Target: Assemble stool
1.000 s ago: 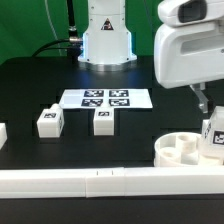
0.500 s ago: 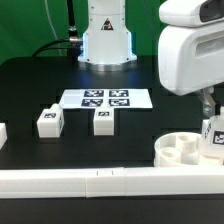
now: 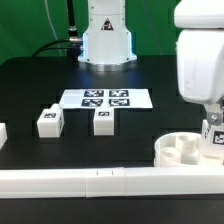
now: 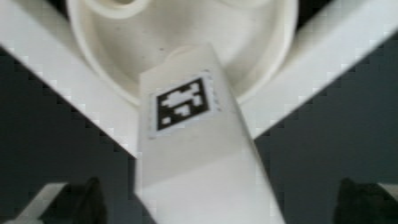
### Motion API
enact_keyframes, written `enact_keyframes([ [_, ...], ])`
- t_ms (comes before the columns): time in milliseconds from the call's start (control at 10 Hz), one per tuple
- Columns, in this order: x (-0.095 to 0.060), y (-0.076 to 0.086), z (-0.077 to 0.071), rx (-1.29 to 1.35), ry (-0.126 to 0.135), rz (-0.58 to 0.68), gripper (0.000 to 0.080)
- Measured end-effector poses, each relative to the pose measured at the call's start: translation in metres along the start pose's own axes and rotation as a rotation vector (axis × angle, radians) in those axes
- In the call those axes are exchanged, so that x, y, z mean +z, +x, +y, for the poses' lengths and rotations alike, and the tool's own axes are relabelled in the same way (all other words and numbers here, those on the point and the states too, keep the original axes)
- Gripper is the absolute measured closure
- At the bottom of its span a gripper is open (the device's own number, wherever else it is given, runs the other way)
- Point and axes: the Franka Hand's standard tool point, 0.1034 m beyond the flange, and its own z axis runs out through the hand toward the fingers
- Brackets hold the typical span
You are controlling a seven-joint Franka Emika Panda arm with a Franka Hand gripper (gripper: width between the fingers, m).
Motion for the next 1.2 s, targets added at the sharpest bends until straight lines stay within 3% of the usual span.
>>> enact_keyframes([
  [600,0.0062,-0.0052,-0.0002,-0.211,-0.003,-0.018,0.0151],
  [800,0.0101,-0.011,0.0034,-0.206,0.001,-0.022,0.0408],
  [900,0.0101,-0.0111,0.0036,-0.201,0.001,-0.022,0.0408],
  [1000,0.0102,-0.0114,0.0038,-0.201,0.001,-0.022,0.0461],
  [1200,0.0102,-0.0114,0.0039,-0.163,0.001,-0.022,0.0461],
])
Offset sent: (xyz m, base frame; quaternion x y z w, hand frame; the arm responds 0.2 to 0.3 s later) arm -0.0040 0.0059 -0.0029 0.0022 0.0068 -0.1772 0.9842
